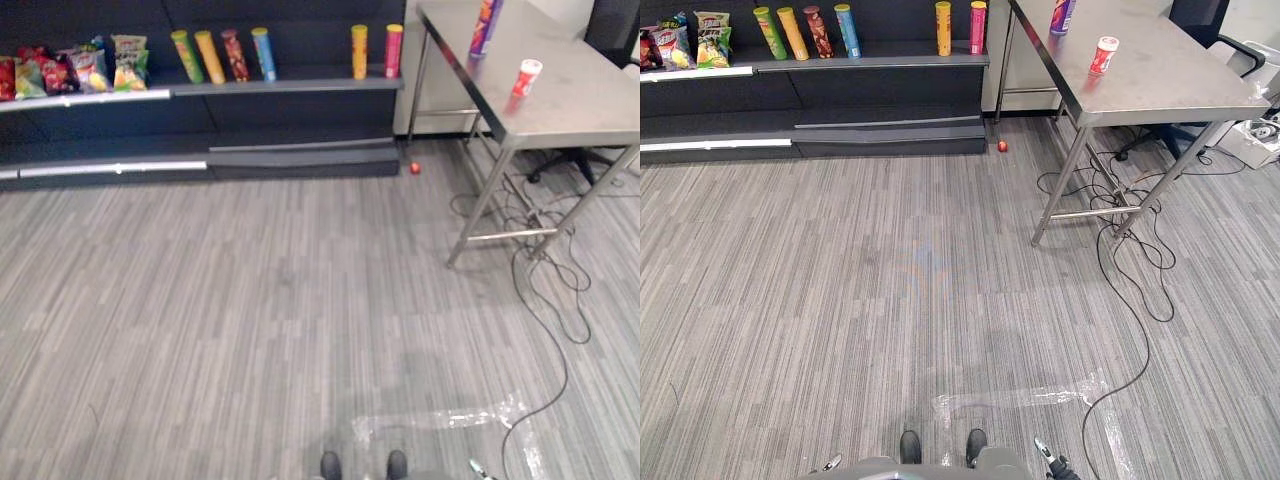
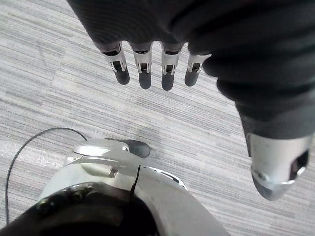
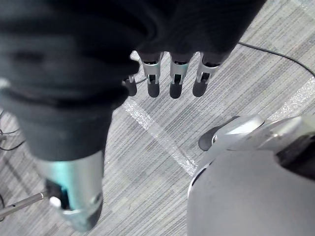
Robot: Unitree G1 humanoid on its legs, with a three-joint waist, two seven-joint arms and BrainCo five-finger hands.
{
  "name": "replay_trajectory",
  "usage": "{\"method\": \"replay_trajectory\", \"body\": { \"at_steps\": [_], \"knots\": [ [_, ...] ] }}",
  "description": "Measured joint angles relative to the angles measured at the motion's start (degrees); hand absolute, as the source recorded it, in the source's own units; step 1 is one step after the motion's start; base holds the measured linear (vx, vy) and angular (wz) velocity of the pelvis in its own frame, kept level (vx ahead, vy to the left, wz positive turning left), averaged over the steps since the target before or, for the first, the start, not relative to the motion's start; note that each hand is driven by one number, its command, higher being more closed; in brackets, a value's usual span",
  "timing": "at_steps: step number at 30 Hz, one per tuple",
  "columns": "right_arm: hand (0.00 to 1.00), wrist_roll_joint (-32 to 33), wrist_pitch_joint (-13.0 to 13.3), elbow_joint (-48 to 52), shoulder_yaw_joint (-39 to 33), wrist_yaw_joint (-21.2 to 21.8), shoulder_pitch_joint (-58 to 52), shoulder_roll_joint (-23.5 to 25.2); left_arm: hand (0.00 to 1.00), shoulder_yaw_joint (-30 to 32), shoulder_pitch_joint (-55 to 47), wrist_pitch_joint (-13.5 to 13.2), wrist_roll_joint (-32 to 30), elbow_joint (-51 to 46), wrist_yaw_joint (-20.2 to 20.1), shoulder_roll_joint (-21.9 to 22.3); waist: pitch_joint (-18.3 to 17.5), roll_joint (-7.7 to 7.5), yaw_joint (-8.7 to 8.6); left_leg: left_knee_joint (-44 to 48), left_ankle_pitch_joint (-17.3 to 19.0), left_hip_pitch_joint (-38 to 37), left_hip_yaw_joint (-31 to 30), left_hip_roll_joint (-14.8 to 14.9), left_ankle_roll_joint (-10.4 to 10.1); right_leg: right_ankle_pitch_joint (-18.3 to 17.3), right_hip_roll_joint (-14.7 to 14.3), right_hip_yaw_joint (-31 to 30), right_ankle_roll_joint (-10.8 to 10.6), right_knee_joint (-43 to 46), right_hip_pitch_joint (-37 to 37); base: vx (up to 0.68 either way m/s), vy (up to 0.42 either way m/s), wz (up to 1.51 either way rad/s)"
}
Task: Put the gum and the chips on the shelf.
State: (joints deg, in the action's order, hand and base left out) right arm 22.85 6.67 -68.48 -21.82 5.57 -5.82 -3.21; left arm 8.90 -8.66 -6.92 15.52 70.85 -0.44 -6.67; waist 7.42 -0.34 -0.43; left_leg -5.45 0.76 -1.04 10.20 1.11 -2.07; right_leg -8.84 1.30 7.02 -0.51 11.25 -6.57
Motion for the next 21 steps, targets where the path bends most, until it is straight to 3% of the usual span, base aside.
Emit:
{"method": "replay_trajectory", "body": {
  "at_steps": [2,4,5,6,7,9,12,15,18,19,20,21],
  "knots": [
    [0.00,0.09,0.46,0.26,-0.02,-0.11,0.08,0.42,0.00,0.71,0.02,-0.01,0.07,-0.49,0.04,-0.11,0.41,-0.67,-0.32,1.54,1.03,0.47,0.41,-0.04,-0.57,-2.70,0.55,-0.03,0.44,3.75,-1.61,-0.01,-0.087,0.07],
    [0.00,0.14,0.98,0.61,0.01,-0.19,0.05,0.92,0.00,2.36,-0.02,-0.01,0.14,-1.02,0.07,0.20,0.71,-0.90,-0.40,10.55,5.81,4.14,1.81,1.65,-1.29,-4.61,0.37,-0.27,1.42,5.86,-2.33,0.03,-0.130,-0.06],
    [0.00,0.16,1.11,1.39,0.20,-0.34,-0.25,0.79,0.00,4.41,-0.36,-0.02,0.64,-1.99,0.06,1.22,1.13,-0.38,0.02,19.76,9.71,7.09,3.05,4.30,-1.54,-5.35,-0.94,-0.69,2.36,6.35,-1.72,0.11,-0.161,-0.25],
    [0.00,0.17,1.10,1.98,0.42,-0.42,-0.41,0.72,0.00,5.85,-0.60,0.00,1.39,-2.55,0.04,1.78,1.42,0.10,0.31,26.11,11.16,9.35,3.38,5.81,-1.15,-5.89,-1.66,-0.88,2.81,6.66,-1.16,0.15,-0.191,-0.24],
    [0.00,0.31,1.18,2.74,1.79,-0.71,-1.06,0.75,0.00,7.27,-0.10,0.02,3.84,-4.27,-0.13,2.21,2.49,-0.30,0.48,43.17,10.00,16.17,2.52,9.04,0.60,-6.88,-2.37,-0.64,3.94,7.18,0.95,0.13,-0.138,-0.13],
    [0.00,0.89,1.19,3.01,3.20,-1.21,-1.28,0.56,0.00,7.13,-0.59,-0.05,6.44,-5.96,-0.57,2.25,2.90,-0.79,0.78,52.90,10.51,20.25,1.15,10.30,0.34,-8.61,-2.51,-0.68,4.78,8.00,3.22,0.21,-0.092,0.00],
    [0.00,2.26,1.16,3.44,3.27,-1.31,-0.84,0.34,0.00,7.05,-0.41,-0.11,8.93,-6.02,-0.66,3.29,2.91,-0.05,0.85,51.72,10.87,24.42,0.23,10.36,-0.10,-9.71,-2.23,-1.32,3.81,7.38,5.69,0.25,0.005,-0.02],
    [0.00,2.24,1.13,3.53,4.47,-1.31,0.90,0.20,0.00,6.99,-0.01,-0.43,9.00,-6.07,-1.11,3.43,2.95,0.02,1.91,39.53,9.24,27.34,2.04,9.97,-0.76,-10.28,-0.90,-3.06,2.80,4.38,7.74,0.36,0.111,-0.29],
    [0.00,2.00,1.11,4.09,5.46,-1.31,1.39,0.81,0.00,6.87,0.06,-0.81,8.93,-6.34,-0.83,3.84,2.75,0.54,2.61,20.08,1.91,27.68,1.81,9.08,-2.13,-11.37,0.83,-5.54,-0.72,-0.81,12.69,0.44,0.205,-0.39],
    [0.00,2.00,1.12,4.18,5.28,-1.30,1.45,0.87,0.00,6.87,0.08,-0.88,8.93,-6.38,-0.83,3.89,2.66,0.60,2.90,18.29,1.09,27.68,1.55,8.87,-2.06,-11.77,1.31,-6.21,-1.49,-1.57,13.65,0.67,0.392,-0.67],
    [0.00,2.00,1.13,4.09,3.96,-1.29,1.62,1.72,0.00,7.29,-0.08,-1.30,8.63,-6.32,-0.80,3.62,1.59,0.18,3.73,18.94,-5.67,27.21,1.80,7.69,-1.19,-12.03,3.68,-8.31,-3.45,-2.98,14.98,0.57,0.348,-0.62],
    [0.00,2.00,1.13,3.82,3.49,-1.29,1.90,1.83,0.00,7.28,0.08,-1.37,8.45,-6.00,-0.77,3.35,1.23,-0.46,3.82,19.55,-6.45,27.58,2.09,6.81,0.09,-11.29,4.61,-9.13,-4.54,-2.94,14.73,0.58,0.349,-0.51]
  ]
}}
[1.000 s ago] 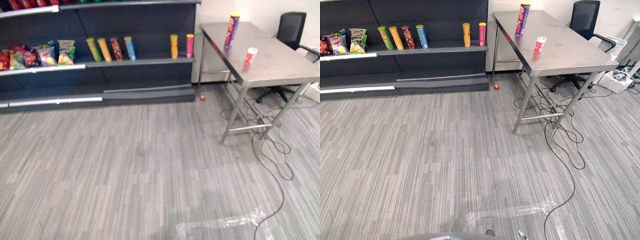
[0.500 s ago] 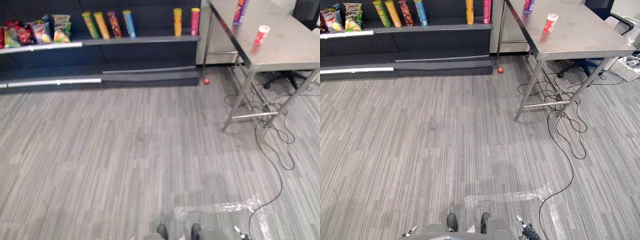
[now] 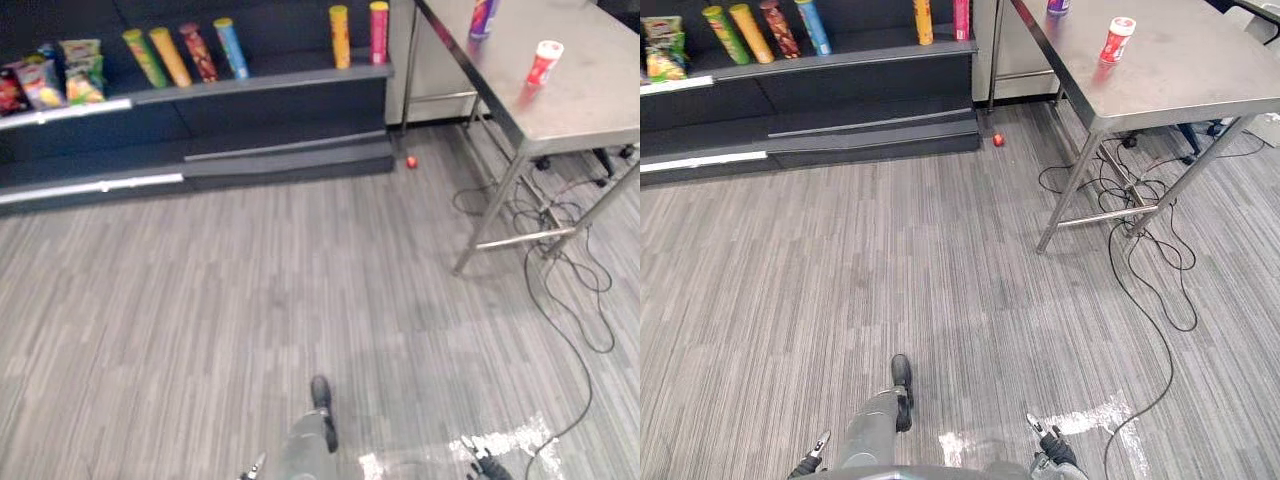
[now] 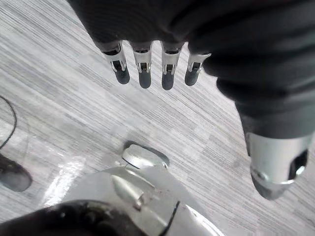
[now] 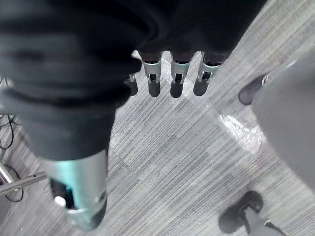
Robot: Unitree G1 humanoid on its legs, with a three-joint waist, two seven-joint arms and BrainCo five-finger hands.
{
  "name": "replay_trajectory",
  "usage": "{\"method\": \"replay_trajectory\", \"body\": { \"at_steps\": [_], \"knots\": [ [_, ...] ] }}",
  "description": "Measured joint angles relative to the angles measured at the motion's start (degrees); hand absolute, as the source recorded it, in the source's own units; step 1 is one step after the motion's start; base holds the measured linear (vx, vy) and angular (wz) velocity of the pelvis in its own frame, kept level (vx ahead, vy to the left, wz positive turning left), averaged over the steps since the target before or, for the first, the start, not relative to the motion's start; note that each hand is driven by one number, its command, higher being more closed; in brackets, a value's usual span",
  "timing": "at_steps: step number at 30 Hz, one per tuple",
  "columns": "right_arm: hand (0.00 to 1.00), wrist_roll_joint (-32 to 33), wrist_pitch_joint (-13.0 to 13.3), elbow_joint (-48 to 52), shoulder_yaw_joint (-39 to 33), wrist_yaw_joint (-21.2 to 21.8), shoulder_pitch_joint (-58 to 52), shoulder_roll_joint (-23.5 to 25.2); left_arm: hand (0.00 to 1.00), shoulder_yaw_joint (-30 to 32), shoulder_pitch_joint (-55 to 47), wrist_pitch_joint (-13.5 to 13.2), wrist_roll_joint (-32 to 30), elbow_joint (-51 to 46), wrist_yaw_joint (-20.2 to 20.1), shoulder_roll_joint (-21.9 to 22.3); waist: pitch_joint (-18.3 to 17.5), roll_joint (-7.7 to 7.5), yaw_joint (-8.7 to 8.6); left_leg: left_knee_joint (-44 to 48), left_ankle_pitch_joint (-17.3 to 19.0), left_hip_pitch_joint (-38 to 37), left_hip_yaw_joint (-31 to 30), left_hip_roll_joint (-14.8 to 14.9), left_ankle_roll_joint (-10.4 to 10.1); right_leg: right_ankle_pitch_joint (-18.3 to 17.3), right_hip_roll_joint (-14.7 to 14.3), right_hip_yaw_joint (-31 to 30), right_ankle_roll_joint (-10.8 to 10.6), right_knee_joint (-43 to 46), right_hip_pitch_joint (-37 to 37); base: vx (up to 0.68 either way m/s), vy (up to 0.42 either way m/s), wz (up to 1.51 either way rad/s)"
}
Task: Put the gum and the chips on the shelf.
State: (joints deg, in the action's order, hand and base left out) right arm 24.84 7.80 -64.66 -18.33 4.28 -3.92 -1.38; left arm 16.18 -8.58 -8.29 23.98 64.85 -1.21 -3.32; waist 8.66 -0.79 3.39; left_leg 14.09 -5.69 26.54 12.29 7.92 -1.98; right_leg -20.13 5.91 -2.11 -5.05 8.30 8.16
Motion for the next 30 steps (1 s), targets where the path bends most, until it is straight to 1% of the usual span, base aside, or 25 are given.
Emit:
{"method": "replay_trajectory", "body": {
  "at_steps": [1,3,5,6,7,9,10,11,12,13,14,15,16,17,18,19,20,21,22,23,24,26,27,28,30],
  "knots": [
    [0.00,-0.18,-0.03,-0.62,-0.69,0.14,0.42,0.63,0.00,-0.04,0.25,-0.44,-0.09,0.12,0.12,-0.50,-1.08,-1.07,-0.27,0.75,1.21,0.44,1.40,-1.09,1.04,1.94,1.81,-1.20,-0.40,0.48,-1.32,0.58,0.337,-0.24],
    [0.00,-0.20,-0.15,-1.69,-3.23,0.11,1.05,1.40,0.00,-0.56,0.72,-0.32,-0.26,1.27,0.38,-1.46,-2.34,-2.00,-0.67,3.44,4.07,0.31,3.55,-2.68,3.84,8.76,3.77,-3.78,0.22,3.01,-3.16,0.62,0.365,-0.17],
    [0.00,-0.24,-0.26,-1.74,-4.47,0.28,1.06,1.54,0.00,-2.36,0.73,-0.09,-0.61,1.42,0.52,-2.07,-3.15,-1.93,-0.56,4.77,4.76,-1.04,4.46,-3.10,4.86,15.14,4.14,-5.07,0.82,6.67,-4.63,0.51,0.276,-0.24],
    [0.00,-0.25,-0.23,-1.53,-6.06,0.62,0.98,2.01,0.00,-3.04,0.60,0.14,-0.69,1.38,0.54,-2.32,-3.25,-1.90,-0.49,4.97,5.63,-3.65,4.57,-3.31,5.32,19.76,4.00,-5.94,0.69,11.32,-5.66,0.47,0.245,-0.35],
    [0.00,-0.26,-0.21,-1.54,-6.49,0.72,0.92,2.03,0.00,-3.67,0.37,0.17,-0.76,1.38,0.55,-2.56,-3.41,-1.88,-0.71,5.12,6.30,-5.13,4.58,-3.37,5.40,22.02,3.93,-5.93,0.58,13.97,-6.06,0.42,0.203,-0.30],
    [0.00,-0.27,-0.13,-1.50,-7.15,1.17,-0.24,1.71,0.00,-6.89,-0.34,0.15,-3.61,1.35,0.42,-3.71,-4.58,-1.24,-1.63,4.57,11.27,-10.69,4.03,-4.04,5.48,31.78,3.78,-4.84,-0.40,27.45,-10.02,0.44,0.180,0.01],
    [0.00,-0.24,-0.14,-1.48,-7.08,1.29,-0.64,1.66,0.00,-7.57,-0.01,0.11,-4.37,1.28,0.34,-3.82,-4.54,-0.72,-2.32,3.79,15.60,-13.66,3.10,-4.53,5.41,31.77,3.94,-3.89,-1.45,38.05,-14.26,0.46,0.139,0.21],
    [0.00,-0.22,-0.17,-1.53,-6.64,1.31,-0.55,1.77,0.00,-7.39,0.59,0.06,-4.57,1.25,0.20,-4.37,-4.31,-1.60,-2.55,3.93,17.13,-14.99,2.77,-5.40,4.84,27.64,4.34,-3.13,-1.21,46.08,-17.99,0.35,0.065,0.24],
    [0.00,-0.22,-0.23,-1.51,-5.82,1.31,-0.61,1.82,0.00,-7.38,1.16,0.16,-4.63,1.30,0.25,-4.61,-3.85,-1.92,-2.72,3.82,17.91,-16.89,2.35,-5.87,5.05,23.55,4.32,-2.43,-0.36,51.77,-21.21,0.31,0.002,0.14],
    [0.00,-0.04,-0.19,-0.93,-5.81,1.40,-0.85,1.42,0.00,-6.62,1.30,0.14,-4.99,1.30,0.25,-3.83,-3.01,-1.09,-3.08,2.49,19.23,-20.49,1.86,-5.46,4.65,18.65,3.68,0.30,2.37,56.51,-24.58,0.22,-0.036,0.04],
    [0.00,0.11,-0.03,-0.47,-5.88,1.50,-0.85,1.20,0.00,-6.30,1.21,0.16,-5.00,1.38,0.25,-3.41,-2.68,-0.49,-3.13,1.77,19.70,-22.52,1.81,-5.05,4.29,16.54,3.30,1.58,3.16,57.68,-26.05,0.30,-0.081,-0.04],
    [0.00,0.08,0.06,1.14,-5.31,1.68,-1.02,0.73,0.00,-4.95,0.92,0.19,-5.13,1.41,0.18,-2.48,-2.31,0.41,-3.31,0.94,21.17,-25.79,1.61,-3.94,3.73,13.59,2.76,4.10,2.69,57.38,-28.82,0.29,-0.126,-0.01],
    [0.00,0.11,0.35,1.79,-4.44,2.22,-1.20,0.63,0.00,-2.62,0.98,0.20,-5.13,1.34,0.17,-1.64,-2.10,0.58,-3.24,0.04,22.17,-28.64,1.33,-3.17,2.75,11.57,2.62,6.17,2.86,54.08,-30.98,0.24,-0.114,0.09],
    [0.00,0.19,0.47,2.00,-4.11,2.37,-1.18,0.64,0.00,-1.53,0.93,0.21,-5.13,1.35,0.16,-1.32,-2.08,0.51,-3.25,-0.51,22.50,-29.98,1.06,-2.80,2.26,10.87,2.68,7.25,2.72,51.11,-31.57,0.30,-0.225,0.30],
    [0.00,0.24,0.71,2.62,-3.54,2.42,-1.22,0.61,0.00,0.81,1.20,0.21,-5.12,1.26,0.07,-0.38,-2.15,0.62,-3.31,-1.21,23.58,-32.15,-0.23,-1.37,0.46,10.31,2.75,10.45,2.81,41.53,-32.49,0.27,-0.230,0.38],
    [0.00,0.24,0.85,2.75,-3.54,2.37,-1.25,0.48,0.00,1.68,1.27,0.22,-5.12,1.25,0.01,-0.11,-2.12,0.65,-3.32,-1.41,24.04,-32.78,-0.79,-0.76,-0.29,10.35,2.71,11.51,2.77,37.24,-32.59,0.43,-0.364,0.49],
    [0.00,0.23,0.97,2.86,-3.35,2.35,-1.21,0.55,0.00,3.06,1.24,0.19,-5.11,1.28,-0.05,0.31,-2.17,0.59,-3.19,-2.71,24.73,-34.23,-1.74,0.22,-1.51,11.06,2.54,12.37,2.02,27.62,-32.59,0.32,-0.273,0.40],
    [0.00,0.22,0.98,2.95,-3.06,2.33,-1.26,0.55,0.00,3.51,1.27,0.24,-5.12,1.28,-0.16,0.44,-2.17,0.57,-3.25,-3.31,25.21,-34.94,-2.20,0.74,-2.34,11.69,2.50,12.29,1.42,22.47,-32.20,0.47,-0.362,0.43],
    [0.00,0.35,0.99,2.91,-2.64,2.39,-1.83,0.71,0.00,4.25,1.30,0.28,-5.12,1.33,-0.23,0.73,-2.19,0.47,-3.19,-4.48,25.95,-36.45,-2.97,1.24,-3.60,15.66,2.41,12.44,1.96,18.13,-31.50,0.52,-0.331,0.28],
    [0.00,0.06,1.03,2.90,-2.53,2.35,-1.39,-0.61,0.00,4.78,1.15,0.65,-4.99,2.22,-0.57,2.52,-2.83,2.71,-2.87,-5.88,25.18,-37.84,-3.77,3.58,-3.30,12.94,-0.08,14.65,3.08,18.75,-30.66,0.63,-0.363,0.33],
    [0.00,-0.15,1.15,2.82,-1.93,2.40,-1.01,-0.72,0.00,5.03,1.82,0.78,-5.14,2.18,-1.46,3.09,-2.87,3.00,-2.99,-5.56,22.69,-37.83,-4.22,4.06,-2.83,10.50,-0.14,15.33,4.54,21.12,-30.78,0.51,-0.275,0.27],
    [0.00,-0.16,0.95,2.64,-1.44,2.49,-0.89,-1.28,0.00,5.21,2.80,0.96,-6.21,2.19,-1.75,4.62,-2.96,3.62,-3.00,-5.36,19.10,-37.94,-5.60,5.45,-4.03,8.29,-0.59,17.33,6.01,21.83,-29.28,0.46,-0.292,0.31],
    [0.00,-0.22,0.93,2.35,-1.22,2.49,-0.83,-1.40,0.00,6.15,3.00,0.92,-6.48,1.09,-1.98,5.49,-3.12,4.06,-3.03,-4.95,16.67,-38.11,-6.45,6.47,-4.12,7.84,-1.53,17.98,6.78,21.26,-27.61,0.42,-0.265,0.26],
    [0.00,-0.26,0.94,2.17,-1.01,2.49,-0.85,-1.43,0.00,6.37,3.00,0.89,-6.75,0.67,-2.08,5.59,-3.38,4.44,-3.13,-4.59,15.57,-38.13,-6.88,6.96,-4.22,7.66,-2.08,18.29,7.08,20.73,-26.65,0.39,-0.217,0.23],
    [0.00,-0.82,0.89,1.11,-0.39,2.51,-0.74,-1.42,0.00,6.73,3.13,0.97,-6.81,-0.06,-2.59,5.85,-3.40,4.21,-3.15,0.66,12.18,-36.75,-8.98,8.02,-4.92,7.29,-3.29,19.06,7.60,18.30,-23.11,0.35,-0.161,0.22]
  ]
}}
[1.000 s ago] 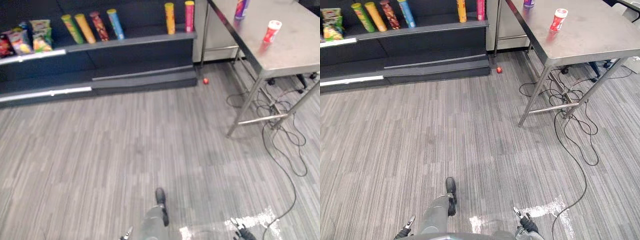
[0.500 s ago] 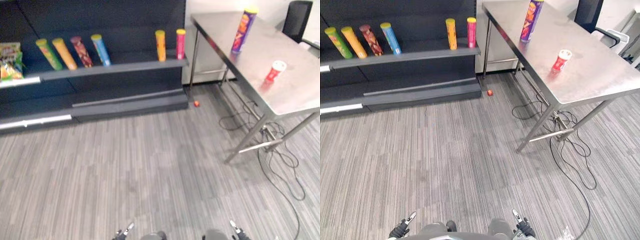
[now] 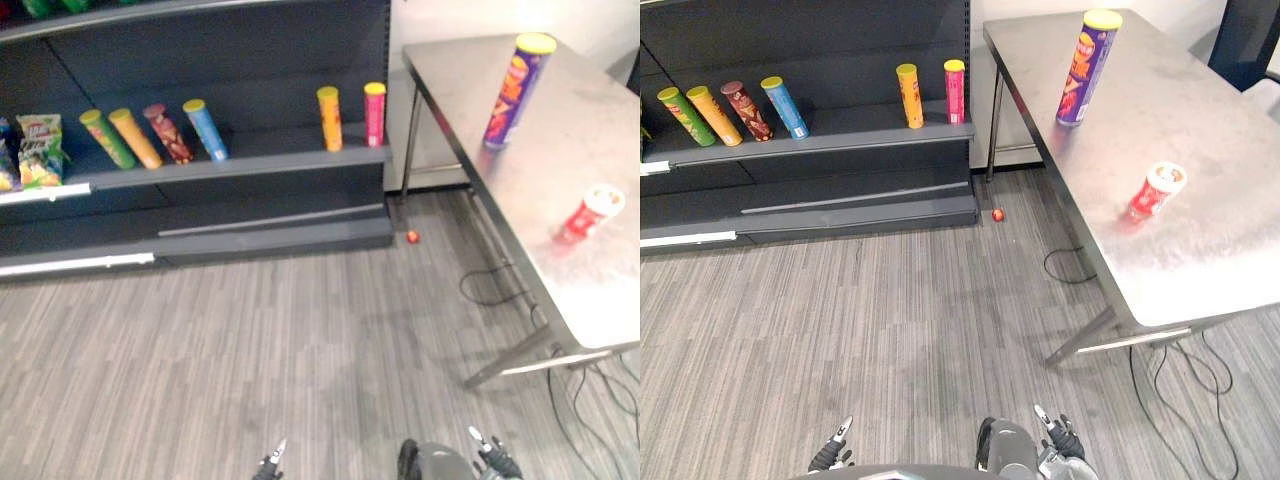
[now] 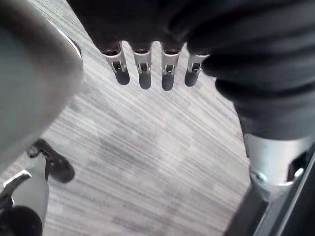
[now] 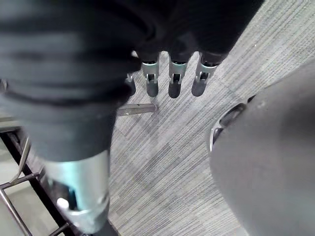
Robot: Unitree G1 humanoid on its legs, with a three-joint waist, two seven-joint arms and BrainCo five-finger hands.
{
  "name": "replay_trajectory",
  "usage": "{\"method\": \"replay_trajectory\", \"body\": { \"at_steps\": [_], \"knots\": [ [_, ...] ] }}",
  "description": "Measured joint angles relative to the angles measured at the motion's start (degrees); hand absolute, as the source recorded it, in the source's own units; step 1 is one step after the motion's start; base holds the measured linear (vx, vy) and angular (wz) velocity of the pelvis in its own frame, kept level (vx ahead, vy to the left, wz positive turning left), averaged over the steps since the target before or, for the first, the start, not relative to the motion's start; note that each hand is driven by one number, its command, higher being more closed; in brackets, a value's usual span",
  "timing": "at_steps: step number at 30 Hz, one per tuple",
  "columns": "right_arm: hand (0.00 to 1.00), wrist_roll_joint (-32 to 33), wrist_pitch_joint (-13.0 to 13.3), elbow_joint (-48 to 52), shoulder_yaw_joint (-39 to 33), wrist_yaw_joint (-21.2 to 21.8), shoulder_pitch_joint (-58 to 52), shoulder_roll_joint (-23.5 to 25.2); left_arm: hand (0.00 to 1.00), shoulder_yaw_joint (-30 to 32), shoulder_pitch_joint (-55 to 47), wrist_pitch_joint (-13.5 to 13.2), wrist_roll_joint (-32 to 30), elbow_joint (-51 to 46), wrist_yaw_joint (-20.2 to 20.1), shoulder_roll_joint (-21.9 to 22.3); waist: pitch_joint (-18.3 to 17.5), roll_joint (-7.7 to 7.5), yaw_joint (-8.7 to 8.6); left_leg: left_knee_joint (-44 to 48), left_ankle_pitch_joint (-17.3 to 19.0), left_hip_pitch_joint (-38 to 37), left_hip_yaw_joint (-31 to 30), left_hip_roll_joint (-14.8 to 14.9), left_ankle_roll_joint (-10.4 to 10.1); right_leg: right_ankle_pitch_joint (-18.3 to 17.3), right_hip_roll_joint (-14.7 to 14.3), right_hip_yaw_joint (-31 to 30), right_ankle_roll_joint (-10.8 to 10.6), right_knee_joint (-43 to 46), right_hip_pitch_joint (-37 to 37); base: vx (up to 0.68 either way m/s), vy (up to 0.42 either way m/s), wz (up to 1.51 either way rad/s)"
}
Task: Put the gum and the chips on the shelf.
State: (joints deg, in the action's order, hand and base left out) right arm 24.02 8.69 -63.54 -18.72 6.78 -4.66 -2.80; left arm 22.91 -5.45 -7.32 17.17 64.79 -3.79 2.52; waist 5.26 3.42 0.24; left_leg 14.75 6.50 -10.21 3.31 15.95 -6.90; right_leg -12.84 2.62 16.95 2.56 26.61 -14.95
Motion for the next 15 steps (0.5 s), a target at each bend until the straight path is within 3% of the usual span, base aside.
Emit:
{"method": "replay_trajectory", "body": {
  "at_steps": [1,2,3,4,5,8,11,12,13,14,15],
  "knots": [
    [0.00,-0.58,0.00,-0.03,0.06,-0.01,0.00,-0.06,0.00,0.13,0.07,0.00,0.00,-0.12,0.01,-0.13,-0.14,-0.09,0.00,3.12,-0.52,1.45,-0.73,0.03,0.06,-0.30,-0.13,0.09,-0.13,-0.68,0.77,0.26,-0.103,0.24],
    [0.00,-1.21,-0.12,-0.05,0.16,-0.04,-0.02,-0.08,0.00,0.97,0.51,0.24,0.02,-0.75,0.07,-0.33,-0.14,-0.28,0.00,12.28,-2.17,6.22,-2.84,-0.12,-0.11,-1.18,0.06,0.46,-0.53,-1.81,2.43,0.27,-0.078,0.20],
    [0.00,-1.39,-0.32,-0.02,0.13,-0.06,-0.14,-0.17,0.00,1.96,0.71,0.35,0.05,-1.04,0.30,-0.17,-0.09,-0.24,0.07,21.60,-6.21,10.69,-4.37,-0.16,-0.96,-1.85,0.17,0.79,-0.63,-3.06,4.45,0.21,-0.042,0.13],
    [0.00,-1.39,-0.48,-0.02,0.11,-0.09,-0.20,-0.18,0.00,2.19,0.67,0.35,0.10,-1.08,0.34,-0.22,0.24,-0.79,0.18,25.71,-7.80,12.49,-4.49,-0.03,-1.36,-2.01,0.19,0.73,-0.58,-3.58,5.42,0.19,-0.022,0.00],
    [0.00,-1.38,-0.51,-0.03,0.09,-0.16,-0.22,-0.18,0.00,2.18,0.66,0.33,0.33,-1.16,0.38,-0.41,0.33,-0.65,0.30,31.75,-7.68,14.97,-4.04,0.42,-1.59,-2.52,0.24,0.56,-0.47,-4.54,6.97,0.14,0.021,-0.01],
    [0.00,-1.35,-0.54,-0.14,0.36,-0.37,-0.78,-0.22,0.00,2.03,0.64,0.18,0.73,-1.74,0.40,-0.76,0.44,-0.58,1.20,42.83,2.66,23.37,1.15,0.79,1.55,-5.43,0.82,-0.36,-1.53,-7.25,13.58,0.19,0.100,0.05],
    [0.00,-1.34,-0.64,-0.30,0.86,-0.42,-1.14,-0.03,0.00,1.47,0.44,-0.92,2.82,-2.17,0.29,-1.00,0.57,-1.57,2.11,36.21,7.21,29.15,6.82,1.08,3.03,-6.58,3.46,-0.96,-3.76,-7.50,16.67,0.22,0.256,-0.12],
    [0.00,-1.34,-0.67,-0.28,0.87,-0.42,-1.19,0.12,0.00,1.18,-0.10,-1.37,3.03,-2.39,0.16,-1.16,0.56,-1.90,2.21,25.99,7.07,30.28,8.60,0.67,3.63,-7.37,5.43,-1.83,-5.62,-7.51,17.80,0.25,0.323,-0.22],
    [0.00,-1.34,-0.66,-0.27,0.87,-0.46,-1.25,0.09,0.00,0.71,-0.19,-1.45,3.01,-2.55,0.17,-1.18,0.56,-1.87,2.15,21.17,6.53,30.31,8.56,0.47,3.96,-7.75,6.07,-2.26,-6.40,-7.58,18.33,0.30,0.397,-0.35],
    [0.00,-1.35,-0.65,-0.24,1.04,-0.55,-1.33,0.05,0.00,0.26,-0.51,-1.56,3.27,-2.87,0.26,-1.25,0.56,-1.99,2.15,12.97,2.39,30.01,7.79,0.19,3.31,-8.68,7.41,-3.56,-8.25,-7.60,19.24,0.26,0.366,-0.35],
    [0.00,-1.35,-0.73,-0.36,1.18,-0.83,-1.47,0.48,0.00,0.02,-0.62,-1.60,3.77,-2.94,0.20,-1.63,0.28,-2.79,2.36,13.17,1.32,29.67,8.05,-0.81,1.60,-9.07,8.56,-4.59,-9.05,-7.71,19.56,0.37,0.439,-0.32]
  ]
}}
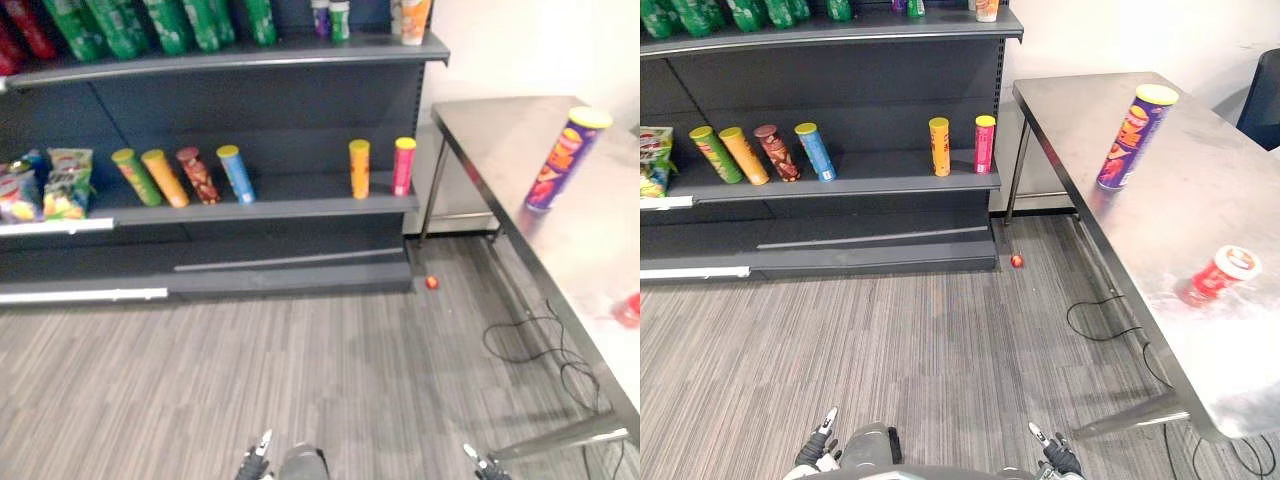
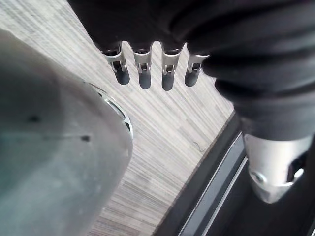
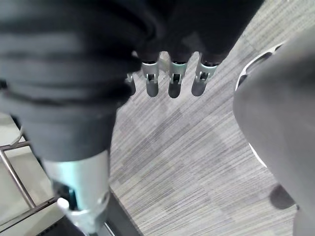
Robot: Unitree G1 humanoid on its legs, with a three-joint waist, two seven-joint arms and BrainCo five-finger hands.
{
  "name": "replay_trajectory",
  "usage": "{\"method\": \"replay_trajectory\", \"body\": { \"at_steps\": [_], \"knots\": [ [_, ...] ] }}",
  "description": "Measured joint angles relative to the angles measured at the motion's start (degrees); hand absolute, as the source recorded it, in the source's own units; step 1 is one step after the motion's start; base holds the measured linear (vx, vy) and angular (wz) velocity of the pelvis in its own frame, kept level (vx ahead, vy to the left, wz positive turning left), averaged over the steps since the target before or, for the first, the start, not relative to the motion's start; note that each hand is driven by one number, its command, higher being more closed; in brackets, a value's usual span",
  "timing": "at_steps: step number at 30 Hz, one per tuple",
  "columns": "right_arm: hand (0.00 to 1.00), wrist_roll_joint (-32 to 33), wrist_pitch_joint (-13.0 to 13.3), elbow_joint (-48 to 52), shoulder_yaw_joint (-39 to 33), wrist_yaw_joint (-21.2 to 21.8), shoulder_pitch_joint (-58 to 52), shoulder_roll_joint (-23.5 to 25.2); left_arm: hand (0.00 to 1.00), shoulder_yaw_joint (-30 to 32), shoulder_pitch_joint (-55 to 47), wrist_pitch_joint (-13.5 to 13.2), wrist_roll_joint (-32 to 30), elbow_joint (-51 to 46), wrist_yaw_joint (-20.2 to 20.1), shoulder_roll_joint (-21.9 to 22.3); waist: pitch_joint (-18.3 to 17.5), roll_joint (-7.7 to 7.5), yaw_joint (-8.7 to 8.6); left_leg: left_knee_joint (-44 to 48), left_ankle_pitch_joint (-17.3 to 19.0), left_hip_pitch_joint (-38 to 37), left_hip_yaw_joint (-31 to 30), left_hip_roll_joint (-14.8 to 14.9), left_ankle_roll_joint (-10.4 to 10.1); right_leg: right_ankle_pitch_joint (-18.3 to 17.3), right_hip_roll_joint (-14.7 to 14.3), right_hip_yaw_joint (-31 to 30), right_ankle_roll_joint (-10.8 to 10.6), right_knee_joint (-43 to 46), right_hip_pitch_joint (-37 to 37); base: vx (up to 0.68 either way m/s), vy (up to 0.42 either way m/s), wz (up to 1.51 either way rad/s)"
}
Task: Put the gum and the chips on the shelf.
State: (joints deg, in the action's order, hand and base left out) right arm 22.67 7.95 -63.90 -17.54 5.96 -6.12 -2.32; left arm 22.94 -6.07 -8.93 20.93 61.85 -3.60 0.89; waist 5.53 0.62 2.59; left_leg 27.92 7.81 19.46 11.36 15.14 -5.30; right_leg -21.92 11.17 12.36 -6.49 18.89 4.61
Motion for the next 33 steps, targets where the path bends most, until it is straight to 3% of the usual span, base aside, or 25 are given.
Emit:
{"method": "replay_trajectory", "body": {
  "at_steps": [1,2,4,5,9,10,13,14,16,18,19,20,22,23,24,27,31,33],
  "knots": [
    [0.00,-0.03,0.04,0.06,0.03,-0.33,-0.34,1.37,0.00,-0.23,-0.01,-0.03,0.30,0.11,0.02,-1.14,-1.54,-1.22,-0.48,-0.70,2.05,-0.64,2.19,-2.54,1.15,0.76,1.25,-2.69,0.32,-2.25,0.46,0.44,0.351,-0.18],
    [0.00,-0.09,0.03,0.01,-0.09,-0.39,-0.46,1.68,0.00,-0.12,-0.01,-0.42,0.33,0.14,0.04,-1.37,-2.23,-2.42,-0.75,0.27,3.06,-0.23,2.86,-2.81,1.30,3.09,0.90,-4.80,1.40,-4.16,0.73,0.52,0.393,-0.24],
    [0.00,-0.09,0.04,-0.28,-2.46,-0.40,-0.06,2.67,0.00,0.21,0.06,-0.47,1.02,0.51,-0.06,-1.70,-2.31,-2.43,-0.20,2.40,5.19,0.11,3.90,-3.04,2.11,7.88,1.03,-8.09,1.79,-6.51,0.68,0.39,0.333,-0.27],
    [0.00,-0.09,0.05,-1.32,-4.71,-0.41,0.39,3.31,0.00,-0.24,0.17,-0.45,1.05,1.24,-0.10,-2.29,-2.92,-3.33,-0.34,2.43,5.44,-0.81,4.93,-3.83,2.61,10.65,1.94,-10.14,1.13,-7.20,0.87,0.34,0.296,-0.28],
    [0.00,-0.08,-0.03,-4.03,-8.09,-0.35,0.66,2.88,0.00,-4.71,0.01,-0.20,0.20,6.15,-0.08,-4.86,-5.83,-2.59,-0.81,-1.34,4.91,-5.97,5.82,-6.17,3.59,19.63,3.10,-15.63,0.90,-4.75,-0.85,0.30,0.180,-0.42],
    [0.00,-0.09,-0.05,-4.02,-8.47,-0.33,0.65,2.73,0.00,-5.39,-0.04,-0.03,0.12,6.43,-0.09,-5.09,-5.91,-2.45,-0.79,-2.34,4.91,-7.04,6.02,-6.38,3.59,20.37,3.10,-16.39,1.02,-2.48,-2.16,0.23,0.103,-0.52],
    [0.00,-0.11,-0.13,-4.10,-8.41,-0.44,0.33,1.81,0.00,-9.53,-0.59,0.40,-1.17,6.49,0.26,-6.11,-5.50,-1.25,-1.01,-7.60,4.89,-13.50,7.76,-6.66,3.63,26.46,2.98,-16.76,2.58,14.73,-10.51,0.20,0.022,-0.38],
    [0.00,-0.10,-0.14,-4.11,-8.27,-0.42,0.24,1.55,0.00,-10.16,-0.72,0.41,-1.52,6.50,0.34,-6.24,-5.24,-0.81,-1.08,-8.44,4.93,-14.95,7.91,-6.35,3.70,25.73,2.67,-16.05,2.72,17.79,-11.54,0.19,-0.043,-0.23],
    [0.00,0.05,-0.10,-3.29,-4.22,-0.39,0.30,0.70,0.00,-11.36,-1.53,0.66,-2.09,6.48,0.80,-6.44,-4.76,-0.51,-1.65,-12.67,4.92,-21.80,8.36,-5.23,3.67,13.18,-0.08,-8.87,3.39,28.05,-16.96,0.22,-0.140,-0.30],
    [0.00,0.02,-0.04,-2.08,-2.29,-0.31,0.41,0.71,0.00,-11.28,-1.64,0.76,-2.11,6.55,0.77,-6.54,-4.44,-0.88,-1.98,-13.14,4.94,-23.74,8.48,-5.22,3.60,10.43,-0.49,-4.52,3.55,26.18,-18.56,0.16,-0.170,-0.18],
    [0.00,0.02,0.20,-1.87,-0.92,0.11,0.66,0.97,0.00,-10.63,-2.03,0.68,-2.13,6.32,0.55,-7.06,-3.77,-2.46,-2.32,-12.54,4.99,-24.80,8.42,-6.22,3.05,12.31,-1.21,-0.61,3.99,16.28,-18.53,0.20,-0.197,-0.31],
    [0.00,0.00,0.20,-2.33,-0.15,0.70,0.88,0.20,0.00,-8.96,-1.92,0.85,-2.30,6.61,0.50,-6.27,-3.66,-1.69,-2.09,-12.93,5.77,-25.03,7.25,-5.71,1.76,11.37,-2.50,2.04,6.02,10.82,-15.17,0.19,-0.157,-0.35],
    [0.00,0.03,0.33,-2.47,-0.01,0.67,2.53,-1.03,0.00,-7.57,-2.22,0.80,-2.64,7.15,0.20,-4.27,-2.67,0.83,-2.22,-16.23,5.90,-25.47,4.50,-4.96,1.54,11.62,-5.33,2.97,6.44,4.22,-12.85,0.14,-0.101,-0.43],
    [0.00,-0.05,0.21,-2.99,0.01,0.66,3.31,-1.50,0.00,-6.94,-2.21,0.82,-2.66,7.32,0.04,-3.58,-1.87,1.58,-2.18,-18.91,5.69,-27.10,4.11,-4.78,1.48,11.62,-6.43,3.31,6.44,2.51,-12.17,0.16,-0.118,-0.39],
    [0.00,-0.11,0.22,-4.18,-0.12,0.63,3.99,-1.77,0.00,-6.77,-1.92,0.85,-2.68,7.64,-0.09,-3.43,-1.02,1.70,-2.30,-21.14,4.85,-28.97,4.18,-4.29,0.04,11.62,-7.14,3.99,6.44,2.10,-11.79,0.12,-0.086,-0.23],
    [0.00,-0.11,0.13,-4.77,-0.71,0.55,3.07,-1.22,0.00,-6.61,-1.87,0.75,-3.16,7.58,-0.65,-3.67,0.20,0.76,-2.14,-21.73,4.33,-31.96,5.50,-3.47,-0.79,12.38,-7.28,8.02,7.63,2.26,-9.49,0.04,-0.051,-0.12],
    [0.00,-0.13,-0.15,-4.73,-1.27,0.60,2.97,-0.96,0.00,-5.39,-1.99,0.78,-3.35,7.54,-1.31,-4.03,0.20,0.14,-2.10,-21.88,4.25,-32.63,6.98,-4.48,-0.94,12.66,-6.11,11.31,7.15,-0.43,-8.13,-0.05,0.014,-0.26],
    [0.00,-0.13,-0.30,-4.72,-1.73,0.64,2.91,-0.89,0.00,-5.50,-1.99,0.86,-3.35,7.54,-1.35,-4.13,0.26,0.36,-2.18,-21.88,4.22,-32.36,7.77,-5.06,-0.94,14.56,-6.55,11.46,5.05,-6.57,-6.49,-0.06,0.071,-0.25]
  ]
}}
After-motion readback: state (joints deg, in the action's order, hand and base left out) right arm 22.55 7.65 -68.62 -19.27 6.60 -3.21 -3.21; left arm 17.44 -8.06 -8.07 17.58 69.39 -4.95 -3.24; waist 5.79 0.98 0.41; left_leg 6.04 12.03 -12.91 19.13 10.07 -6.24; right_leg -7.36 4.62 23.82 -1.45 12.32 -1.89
